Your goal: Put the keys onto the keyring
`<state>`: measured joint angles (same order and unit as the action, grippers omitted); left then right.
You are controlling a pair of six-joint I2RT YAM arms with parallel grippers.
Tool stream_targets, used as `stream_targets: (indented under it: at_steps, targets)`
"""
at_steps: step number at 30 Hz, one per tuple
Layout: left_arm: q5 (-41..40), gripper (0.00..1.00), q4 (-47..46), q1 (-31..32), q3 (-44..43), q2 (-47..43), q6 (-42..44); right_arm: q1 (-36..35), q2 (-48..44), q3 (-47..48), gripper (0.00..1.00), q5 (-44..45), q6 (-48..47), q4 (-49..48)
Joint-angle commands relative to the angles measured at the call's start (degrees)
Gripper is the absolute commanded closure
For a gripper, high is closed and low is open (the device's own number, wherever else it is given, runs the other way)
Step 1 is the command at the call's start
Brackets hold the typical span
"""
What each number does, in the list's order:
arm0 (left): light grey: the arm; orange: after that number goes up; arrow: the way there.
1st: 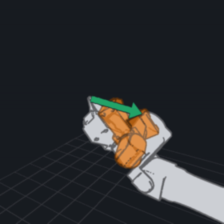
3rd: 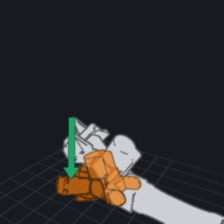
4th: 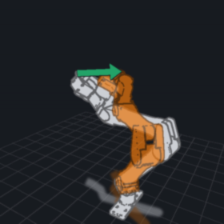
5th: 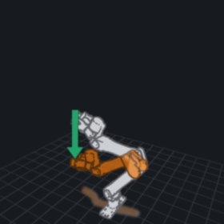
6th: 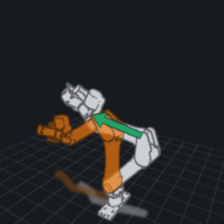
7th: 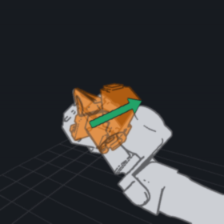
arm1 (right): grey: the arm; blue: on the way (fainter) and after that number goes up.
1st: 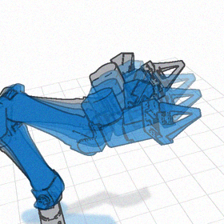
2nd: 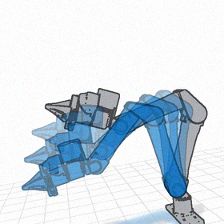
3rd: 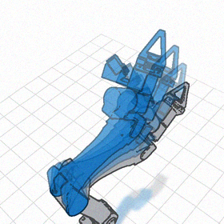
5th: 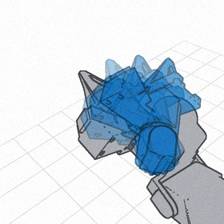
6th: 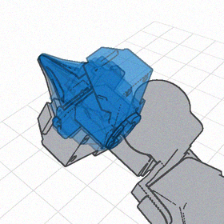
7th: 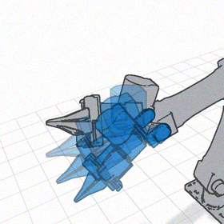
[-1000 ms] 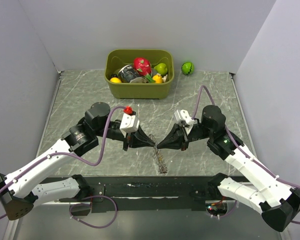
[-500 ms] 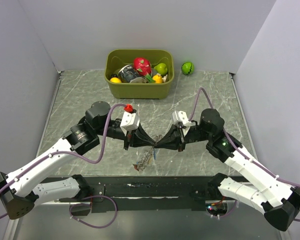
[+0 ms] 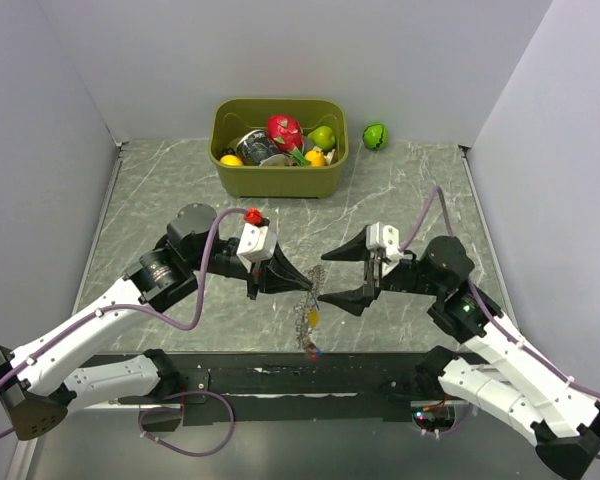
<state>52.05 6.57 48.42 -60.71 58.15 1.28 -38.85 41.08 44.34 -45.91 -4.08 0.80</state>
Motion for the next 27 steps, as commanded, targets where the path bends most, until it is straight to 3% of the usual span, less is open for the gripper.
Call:
stream_targets:
  at_steps: [1,2,4,19,27]
  targets:
    - [-0.37,0.99,-2.62,0.18,-0.11,-1.11,0.13,0.00,-4.16,-1.97,0.09,6.79,-0.93,-2.72]
    - [-0.46,0.99,-2.53,0.18,-0.03,-1.02,0.04,0.09,-4.78,-2.84,0.03,7.41,-0.67,-3.17]
    - [-1.42,0.99,-2.79,0.09,0.67,-1.11,-0.14,0.00,-6.01,-3.46,0.00,8.29,-0.49,-4.05]
    - [-15.13,0.99,-2.17,0.00,2.70,6.17,-0.57,0.09,-5.48,-3.29,0.00,12.77,-0.49,-3.26]
    - [-20.23,0.99,-10.86,0.00,2.61,13.74,-4.35,0.09,-7.33,-3.64,0.00,14.44,-0.67,-2.12]
